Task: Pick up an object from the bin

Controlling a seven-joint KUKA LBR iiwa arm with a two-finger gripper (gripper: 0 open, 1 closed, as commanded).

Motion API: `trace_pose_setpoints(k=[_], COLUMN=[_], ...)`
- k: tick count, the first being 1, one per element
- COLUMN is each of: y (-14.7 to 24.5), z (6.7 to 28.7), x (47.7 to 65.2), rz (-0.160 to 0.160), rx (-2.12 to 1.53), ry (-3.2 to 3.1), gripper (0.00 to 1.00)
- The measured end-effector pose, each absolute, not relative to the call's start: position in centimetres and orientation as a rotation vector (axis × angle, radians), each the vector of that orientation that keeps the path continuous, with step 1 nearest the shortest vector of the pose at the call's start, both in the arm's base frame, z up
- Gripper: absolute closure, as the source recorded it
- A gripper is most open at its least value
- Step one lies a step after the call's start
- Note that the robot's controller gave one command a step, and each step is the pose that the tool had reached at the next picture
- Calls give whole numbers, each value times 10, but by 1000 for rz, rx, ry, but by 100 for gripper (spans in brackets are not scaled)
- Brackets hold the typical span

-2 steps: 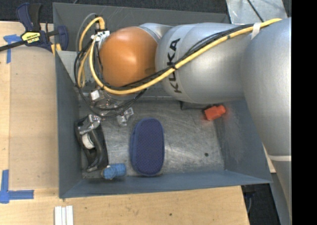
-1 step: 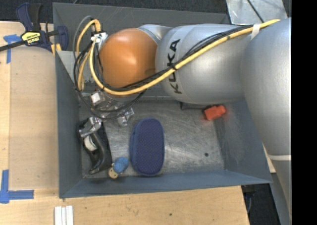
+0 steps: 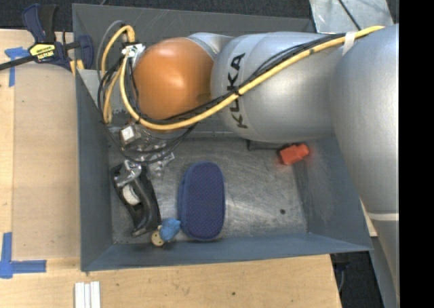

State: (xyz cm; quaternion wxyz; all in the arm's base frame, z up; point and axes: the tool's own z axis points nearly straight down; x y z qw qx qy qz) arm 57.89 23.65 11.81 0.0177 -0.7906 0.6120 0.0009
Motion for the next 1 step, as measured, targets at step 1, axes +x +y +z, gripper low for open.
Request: trace_pose_setpoints(k=[1], y=[214], z=[139], x=[596], rz=[0], rx=[-2565], ry=[1808], gripper=[100])
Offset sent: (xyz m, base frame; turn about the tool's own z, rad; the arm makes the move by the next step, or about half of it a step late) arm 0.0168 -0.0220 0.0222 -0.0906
